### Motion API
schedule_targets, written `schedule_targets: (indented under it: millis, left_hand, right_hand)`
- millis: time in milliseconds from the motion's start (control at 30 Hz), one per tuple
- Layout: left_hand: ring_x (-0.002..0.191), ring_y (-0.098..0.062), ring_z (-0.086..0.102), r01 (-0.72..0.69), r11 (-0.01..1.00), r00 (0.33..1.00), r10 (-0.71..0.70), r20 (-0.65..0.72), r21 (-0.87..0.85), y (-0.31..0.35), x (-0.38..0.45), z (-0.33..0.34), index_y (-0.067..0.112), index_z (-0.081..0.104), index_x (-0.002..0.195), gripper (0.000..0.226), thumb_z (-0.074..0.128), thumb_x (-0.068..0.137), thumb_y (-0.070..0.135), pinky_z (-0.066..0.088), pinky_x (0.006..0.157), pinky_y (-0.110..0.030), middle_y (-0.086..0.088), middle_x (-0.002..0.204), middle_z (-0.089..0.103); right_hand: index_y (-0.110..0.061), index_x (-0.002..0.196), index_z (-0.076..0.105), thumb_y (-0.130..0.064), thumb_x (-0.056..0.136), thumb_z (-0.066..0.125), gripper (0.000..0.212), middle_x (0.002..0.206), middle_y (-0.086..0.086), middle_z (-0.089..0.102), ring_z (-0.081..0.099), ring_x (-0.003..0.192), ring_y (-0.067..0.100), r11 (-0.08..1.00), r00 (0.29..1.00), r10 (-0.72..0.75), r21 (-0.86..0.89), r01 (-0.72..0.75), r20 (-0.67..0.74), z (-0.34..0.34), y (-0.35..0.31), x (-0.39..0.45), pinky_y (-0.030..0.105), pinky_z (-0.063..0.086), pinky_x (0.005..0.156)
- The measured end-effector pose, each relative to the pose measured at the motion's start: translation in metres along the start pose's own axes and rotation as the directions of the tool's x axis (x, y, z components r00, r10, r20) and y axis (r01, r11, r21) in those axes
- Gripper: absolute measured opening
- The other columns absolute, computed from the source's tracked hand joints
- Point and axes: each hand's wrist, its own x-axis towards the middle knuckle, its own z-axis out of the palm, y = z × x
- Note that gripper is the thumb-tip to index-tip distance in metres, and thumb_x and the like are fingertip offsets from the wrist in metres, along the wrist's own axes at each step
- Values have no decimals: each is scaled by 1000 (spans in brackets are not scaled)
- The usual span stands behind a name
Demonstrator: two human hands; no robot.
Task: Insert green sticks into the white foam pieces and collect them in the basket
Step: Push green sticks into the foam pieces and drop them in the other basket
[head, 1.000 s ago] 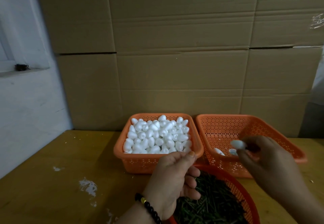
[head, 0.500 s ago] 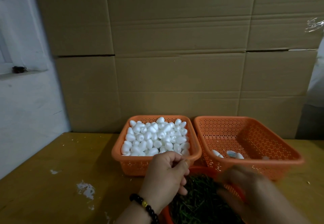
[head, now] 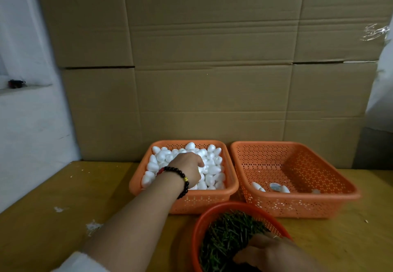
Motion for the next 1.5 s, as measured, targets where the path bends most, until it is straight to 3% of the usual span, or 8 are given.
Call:
schedule_targets:
  millis: [267, 500, 667, 800, 1067, 1167, 1233, 1500]
  left_hand:
    - [110, -19, 56, 17, 997, 951, -41, 308, 78, 18, 7, -3, 18, 55, 132, 39, 52, 94, 10, 44, 88, -28, -3, 130, 57]
    - [142, -26, 17, -17, 992, 995, 5, 98, 122, 3, 17, 10, 35, 56, 122, 34, 53, 88, 33, 9, 115, -54, 14, 156, 21]
    - [117, -15, 53, -64, 948, 996, 42, -76, -313, -11, 12, 4, 15, 70, 95, 20, 50, 91, 18, 34, 98, -31, 7, 120, 64]
    - [83, -8, 68, -61, 603, 990, -67, -127, -795, -10, -22, 0, 24, 67, 90, 13, 63, 88, 12, 57, 79, -27, 11, 93, 70]
    - [81, -24, 71, 98, -420, 994, 2, 107, -902, 14, -88, 16, -4, 61, 106, 30, 61, 76, -8, 57, 64, -26, -20, 90, 71]
    - [81, -25, 69, 187, -526, 982, 119, 147, -830, 23, -98, 16, -3, 63, 105, 32, 61, 73, -6, 58, 64, -28, -22, 98, 70]
    - [82, -26, 70, 234, -570, 972, 153, 177, -788, 26, -102, 16, -2, 65, 103, 32, 61, 71, -6, 58, 63, -30, -22, 100, 69]
    - [77, -25, 68, 280, -592, 957, 231, 174, -755, 31, -109, 12, 6, 76, 92, 26, 59, 73, 1, 58, 64, -32, -22, 97, 67]
  right_hand:
    - [-67, 89, 59, -60, 80, 39, 23, 84, -33, 59, 56, 89, -18, 989, 998, -10, -147, 0, -70, -13, -5, -3, 32, -8, 115]
    - [-55, 130, 36, -62, 89, 36, 42, 128, -26, 41, 34, 125, -6, 988, 1000, -2, 153, 5, -16, 16, 9, 1, 12, 11, 108]
    - [-65, 116, 44, -63, 85, 40, 32, 114, -35, 47, 43, 120, -3, 995, 998, 33, 95, -29, -48, 11, 1, 1, 18, 11, 103]
    - [-73, 93, 52, -75, 68, 27, 35, 94, -41, 54, 57, 111, 6, 985, 970, 74, -136, -107, -230, 0, -3, -1, 5, -34, 89]
    - [-66, 102, 55, -73, 73, 53, 29, 106, -38, 48, 37, 106, -25, 965, 986, 91, 257, -52, -139, 2, 3, -1, -9, -24, 78]
    - [-68, 78, 56, -81, 54, 57, 28, 82, -41, 52, 37, 80, -26, 991, 959, 118, 85, -99, -256, 1, 2, -2, -15, 19, 65]
    - [-66, 78, 56, -79, 50, 65, 31, 83, -39, 55, 33, 76, -29, 988, 963, 131, 112, -107, -233, -2, 0, -1, -3, 3, 102]
    - [-60, 100, 48, -38, 80, 70, 37, 103, -35, 52, 50, 93, -20, 936, 961, 113, 350, -18, -253, 17, 16, 0, -2, 35, 86]
